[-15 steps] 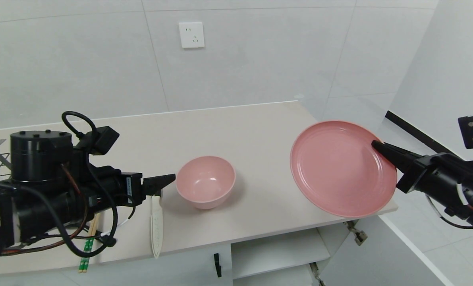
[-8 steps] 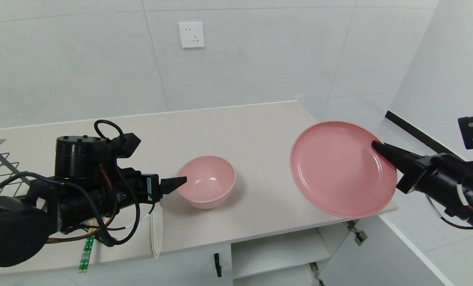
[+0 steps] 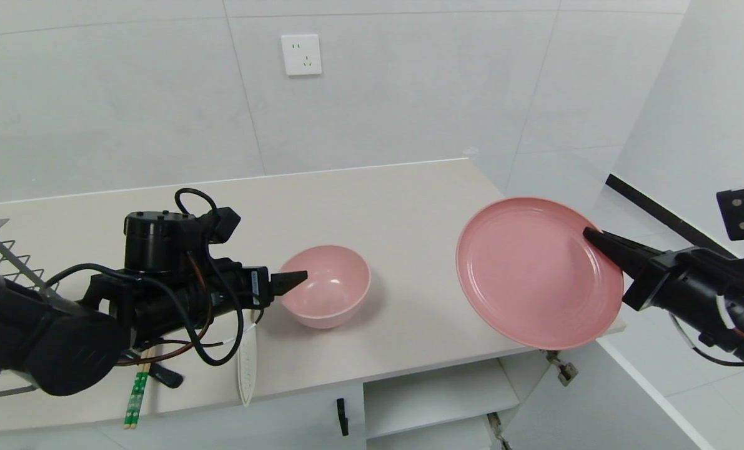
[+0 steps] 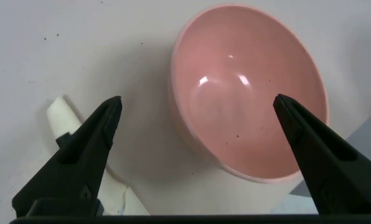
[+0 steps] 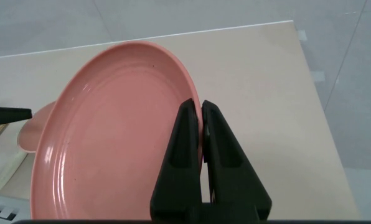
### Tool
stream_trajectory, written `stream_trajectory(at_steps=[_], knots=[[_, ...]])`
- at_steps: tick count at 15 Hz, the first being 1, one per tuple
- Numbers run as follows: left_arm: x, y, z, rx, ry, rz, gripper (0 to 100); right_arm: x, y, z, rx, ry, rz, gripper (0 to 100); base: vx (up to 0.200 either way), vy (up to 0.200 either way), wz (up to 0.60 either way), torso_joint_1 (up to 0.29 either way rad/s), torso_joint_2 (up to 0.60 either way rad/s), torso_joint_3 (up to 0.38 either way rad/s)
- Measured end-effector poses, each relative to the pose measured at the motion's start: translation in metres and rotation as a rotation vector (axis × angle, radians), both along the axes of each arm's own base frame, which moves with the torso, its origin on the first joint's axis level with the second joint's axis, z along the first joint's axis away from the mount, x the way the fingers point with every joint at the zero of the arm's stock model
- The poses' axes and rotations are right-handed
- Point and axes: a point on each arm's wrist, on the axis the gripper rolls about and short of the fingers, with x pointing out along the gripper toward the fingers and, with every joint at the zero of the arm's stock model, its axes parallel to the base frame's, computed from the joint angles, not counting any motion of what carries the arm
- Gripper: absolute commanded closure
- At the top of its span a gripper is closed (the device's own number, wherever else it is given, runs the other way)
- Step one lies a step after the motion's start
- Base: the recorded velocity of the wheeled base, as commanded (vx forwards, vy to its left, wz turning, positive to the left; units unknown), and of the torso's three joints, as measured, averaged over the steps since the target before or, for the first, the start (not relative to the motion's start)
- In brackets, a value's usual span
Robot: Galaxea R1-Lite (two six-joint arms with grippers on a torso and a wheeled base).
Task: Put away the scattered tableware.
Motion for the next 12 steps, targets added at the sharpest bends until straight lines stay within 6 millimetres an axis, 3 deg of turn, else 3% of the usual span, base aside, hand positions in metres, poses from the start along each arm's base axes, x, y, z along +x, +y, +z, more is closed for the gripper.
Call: stream_trajectory(at_steps=[7, 12], knots=[[0.023, -0.010, -0.017, -0.042, -0.007, 0.019, 0, -0.001, -0.003, -0.003, -0.003, 0.011, -0.013, 100, 0.000, 0.000, 0.00, 0.000, 0.00, 0.000], [0.029, -0.018, -0.024, -0.060, 0.024, 0.017, 0, 0.001, -0.003, -0.002, -0.002, 0.009, -0.014, 100, 0.000, 0.000, 0.00, 0.000, 0.00, 0.000]])
